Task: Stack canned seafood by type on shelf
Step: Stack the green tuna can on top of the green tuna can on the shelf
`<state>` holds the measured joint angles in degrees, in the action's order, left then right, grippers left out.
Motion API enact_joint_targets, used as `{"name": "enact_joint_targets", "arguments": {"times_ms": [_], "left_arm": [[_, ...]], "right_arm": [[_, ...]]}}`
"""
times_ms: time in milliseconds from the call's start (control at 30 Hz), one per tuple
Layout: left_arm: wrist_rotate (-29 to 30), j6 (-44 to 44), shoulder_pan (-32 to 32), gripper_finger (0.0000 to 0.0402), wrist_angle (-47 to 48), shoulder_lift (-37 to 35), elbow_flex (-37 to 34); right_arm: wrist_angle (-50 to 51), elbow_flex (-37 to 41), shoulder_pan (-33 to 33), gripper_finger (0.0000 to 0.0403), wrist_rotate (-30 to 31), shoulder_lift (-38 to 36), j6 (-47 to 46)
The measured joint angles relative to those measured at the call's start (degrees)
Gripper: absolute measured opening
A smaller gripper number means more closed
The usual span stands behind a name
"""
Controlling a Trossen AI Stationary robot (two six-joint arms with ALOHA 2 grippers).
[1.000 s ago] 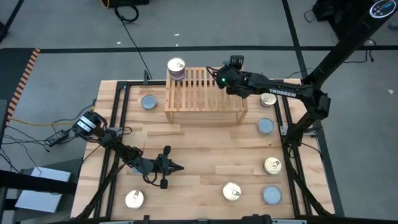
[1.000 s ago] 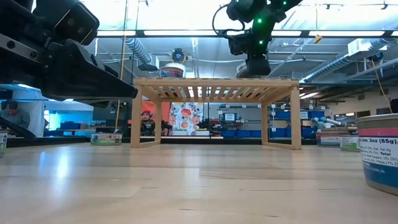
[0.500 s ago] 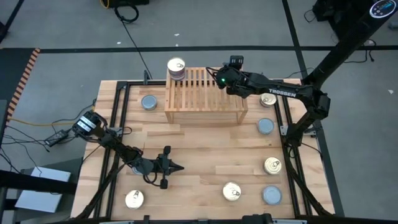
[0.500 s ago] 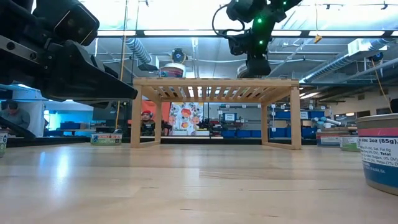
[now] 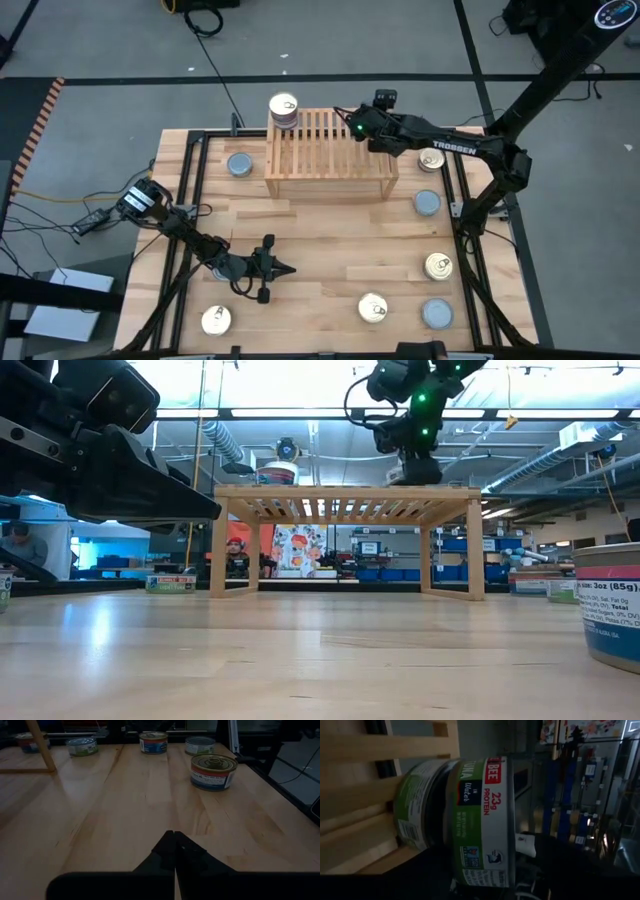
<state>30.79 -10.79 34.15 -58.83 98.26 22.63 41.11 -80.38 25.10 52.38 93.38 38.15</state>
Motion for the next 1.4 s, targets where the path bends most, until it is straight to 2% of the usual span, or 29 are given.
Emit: {"name": "enact_joint_targets", "arguments": {"times_ms": [567, 700, 933, 1300, 1400], "left_arm": [[0.0, -0.2, 0.0, 0.0003, 0.0, 0.0, 0.0], [-0.8, -0.2, 0.0, 0.0003, 0.0, 0.0, 0.0], [-1.1, -0.4, 0.0, 0.0003, 0.0, 0.0, 0.0], [-2.1, -1.2, 0.0, 0.0003, 0.0, 0.0, 0.0], [-2.1, -1.2, 0.0, 0.0003, 0.0, 0.0, 0.0]], "right_arm": [[3.2, -0.4, 1.9, 0.0274, -5.6, 0.0, -4.2], [6.3, -3.1, 2.3, 0.0274, -8.8, 0.0, -6.4], [10.1, -9.3, 2.3, 0.0271, -10.9, -0.1, -8.1], [13.9, -9.7, 3.1, 0.0219, -15.7, 0.2, -10.6], [15.1, -9.7, 3.2, 0.0205, -18.6, 0.2, -11.4]]}}
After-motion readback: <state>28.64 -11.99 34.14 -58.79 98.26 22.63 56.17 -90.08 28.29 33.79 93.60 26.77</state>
